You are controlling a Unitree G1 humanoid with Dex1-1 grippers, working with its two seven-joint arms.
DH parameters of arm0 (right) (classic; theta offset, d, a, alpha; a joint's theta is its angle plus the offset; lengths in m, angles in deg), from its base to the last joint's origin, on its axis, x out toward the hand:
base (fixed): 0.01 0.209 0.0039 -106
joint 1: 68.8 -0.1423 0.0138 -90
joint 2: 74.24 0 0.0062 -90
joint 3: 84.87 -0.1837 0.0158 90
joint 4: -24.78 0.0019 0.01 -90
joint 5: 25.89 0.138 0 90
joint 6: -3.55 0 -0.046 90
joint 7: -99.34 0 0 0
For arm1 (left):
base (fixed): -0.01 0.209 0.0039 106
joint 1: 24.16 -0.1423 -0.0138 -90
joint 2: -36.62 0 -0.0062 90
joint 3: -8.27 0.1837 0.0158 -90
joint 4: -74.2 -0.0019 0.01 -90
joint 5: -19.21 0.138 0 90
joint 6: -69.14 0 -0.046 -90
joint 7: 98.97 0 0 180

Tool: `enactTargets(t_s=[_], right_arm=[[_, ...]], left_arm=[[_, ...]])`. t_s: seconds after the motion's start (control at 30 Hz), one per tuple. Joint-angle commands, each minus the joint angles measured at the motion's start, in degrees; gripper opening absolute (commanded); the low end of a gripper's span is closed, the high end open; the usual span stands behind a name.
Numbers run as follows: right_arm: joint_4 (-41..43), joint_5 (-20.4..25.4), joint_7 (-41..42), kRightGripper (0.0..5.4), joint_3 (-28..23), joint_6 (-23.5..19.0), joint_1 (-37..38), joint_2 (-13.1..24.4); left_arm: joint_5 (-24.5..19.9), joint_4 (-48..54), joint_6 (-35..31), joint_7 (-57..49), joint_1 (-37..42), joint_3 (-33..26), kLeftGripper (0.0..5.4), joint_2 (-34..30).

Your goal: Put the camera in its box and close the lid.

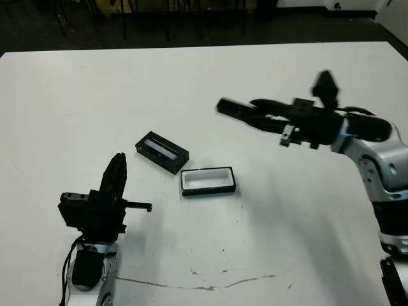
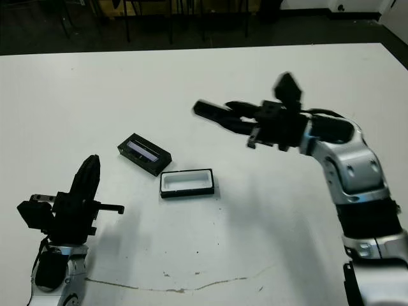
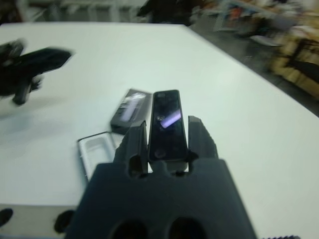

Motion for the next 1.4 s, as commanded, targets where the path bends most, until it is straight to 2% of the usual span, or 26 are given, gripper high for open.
enactTargets(t_s=[0.03, 0.27, 0.5, 0.9, 1.03, 1.13, 1.4], right_arm=[[0.5, -0.6, 4.3, 0.65, 3.5, -3.3, -3.6, 1.0], [0.2, -1.5, 9.9, 0.65, 7.2, -4.0, -6.4, 0.6], [-1.7, -1.3, 13.9, 0.65, 7.8, -4.1, -6.7, 0.6], [-3.3, -6.3, 15.7, 0.65, 9.3, 1.3, -6.7, 0.7], [-4.2, -6.6, 17.2, 0.65, 9.6, 1.5, -7.2, 0.6], [-6.0, -6.6, 18.8, 0.65, 9.7, 4.3, -7.5, 0.2], [-11.1, -6.4, 23.9, 0.65, 10.8, 5.1, -9.4, -0.8]], left_arm=[[0.6, -0.7, -0.7, -0.7, -3.3, -0.3, 0.0, -0.1], [1.1, -0.3, -1.1, -1.2, -3.5, 0.0, 0.0, -0.2], [1.0, -1.4, 0.3, -1.1, -3.3, 0.0, 0.0, -0.1], [0.7, -1.2, 0.0, -0.7, -3.1, 0.1, 0.0, -0.2], [0.8, -0.6, -0.7, -0.9, -3.3, 0.3, 0.0, -0.1], [0.5, -0.5, -1.2, -0.7, -3.2, 0.4, 0.0, -0.2], [0.5, -0.2, -1.8, -0.6, -3.2, 0.5, 0.0, -0.3]])
